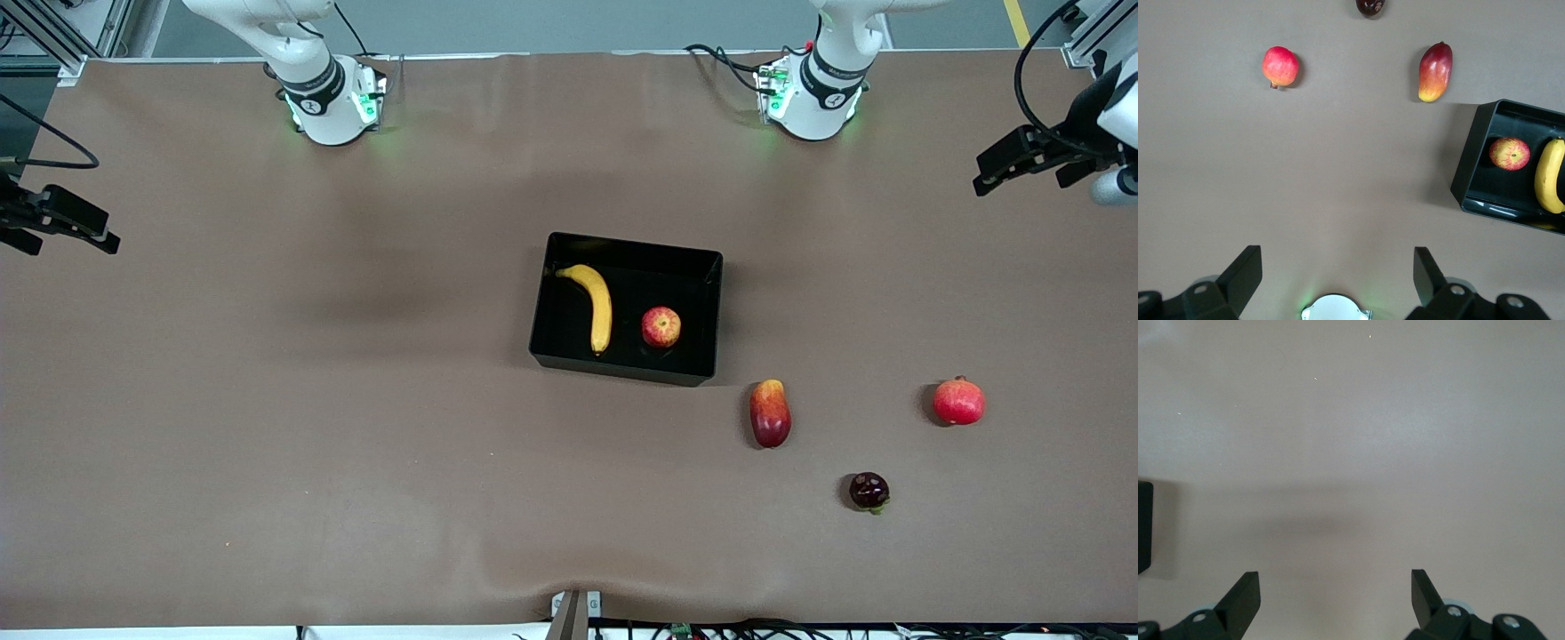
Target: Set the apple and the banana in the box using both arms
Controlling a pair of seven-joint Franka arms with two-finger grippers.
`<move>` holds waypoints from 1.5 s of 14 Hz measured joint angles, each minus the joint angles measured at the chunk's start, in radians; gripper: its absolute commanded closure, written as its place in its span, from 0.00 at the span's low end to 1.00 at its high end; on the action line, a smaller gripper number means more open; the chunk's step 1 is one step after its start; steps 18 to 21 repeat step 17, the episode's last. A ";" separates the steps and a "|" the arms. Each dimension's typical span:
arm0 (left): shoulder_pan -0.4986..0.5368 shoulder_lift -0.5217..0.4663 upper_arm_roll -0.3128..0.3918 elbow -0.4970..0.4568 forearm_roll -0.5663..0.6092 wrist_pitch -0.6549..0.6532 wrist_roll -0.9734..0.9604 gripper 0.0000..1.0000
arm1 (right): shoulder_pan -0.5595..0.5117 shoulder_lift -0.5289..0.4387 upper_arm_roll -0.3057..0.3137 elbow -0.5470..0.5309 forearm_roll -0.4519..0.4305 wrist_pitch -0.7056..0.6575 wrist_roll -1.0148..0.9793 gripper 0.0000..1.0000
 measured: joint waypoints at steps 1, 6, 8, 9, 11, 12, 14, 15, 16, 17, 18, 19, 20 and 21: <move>-0.001 -0.004 0.000 -0.001 0.000 0.000 0.000 0.00 | 0.000 0.000 0.000 0.000 0.000 0.000 0.000 0.00; -0.001 -0.003 0.002 0.006 0.000 0.004 0.000 0.00 | 0.000 0.000 0.001 0.000 0.000 -0.006 0.000 0.00; -0.001 0.000 0.004 0.011 0.000 0.004 0.000 0.00 | 0.000 0.000 0.001 0.000 0.000 -0.034 0.000 0.00; -0.001 0.001 0.004 0.011 0.000 0.004 0.000 0.00 | 0.000 0.000 0.001 0.000 0.000 -0.046 0.000 0.00; -0.001 0.002 0.004 0.011 0.000 0.004 0.000 0.00 | 0.000 0.000 -0.001 0.000 -0.001 -0.055 0.000 0.00; -0.001 0.002 0.004 0.011 0.000 0.004 0.000 0.00 | 0.000 0.000 -0.002 0.000 -0.001 -0.056 0.001 0.00; -0.001 0.002 0.004 0.011 0.000 0.004 0.000 0.00 | -0.001 0.000 -0.003 0.000 -0.003 -0.057 0.016 0.00; -0.001 0.003 0.004 0.011 0.000 0.004 0.000 0.00 | -0.001 0.000 -0.003 0.000 -0.008 -0.061 0.029 0.00; -0.001 0.003 0.004 0.011 0.000 0.004 0.000 0.00 | -0.001 0.000 -0.002 0.000 -0.017 -0.064 0.045 0.00; -0.001 0.003 0.005 0.011 0.000 0.004 0.000 0.00 | -0.001 0.000 0.000 0.000 -0.022 -0.066 0.062 0.00; -0.001 0.003 0.005 0.011 0.000 0.004 0.000 0.00 | -0.001 0.000 0.000 0.000 -0.022 -0.066 0.062 0.00; -0.001 0.003 0.005 0.011 0.000 0.004 0.000 0.00 | -0.001 0.000 0.000 0.000 -0.022 -0.066 0.062 0.00; -0.001 0.003 0.005 0.011 0.000 0.004 0.000 0.00 | -0.001 0.000 0.000 0.000 -0.022 -0.066 0.062 0.00; -0.001 0.003 0.005 0.011 0.000 0.004 0.000 0.00 | -0.001 0.000 0.000 0.000 -0.022 -0.066 0.062 0.00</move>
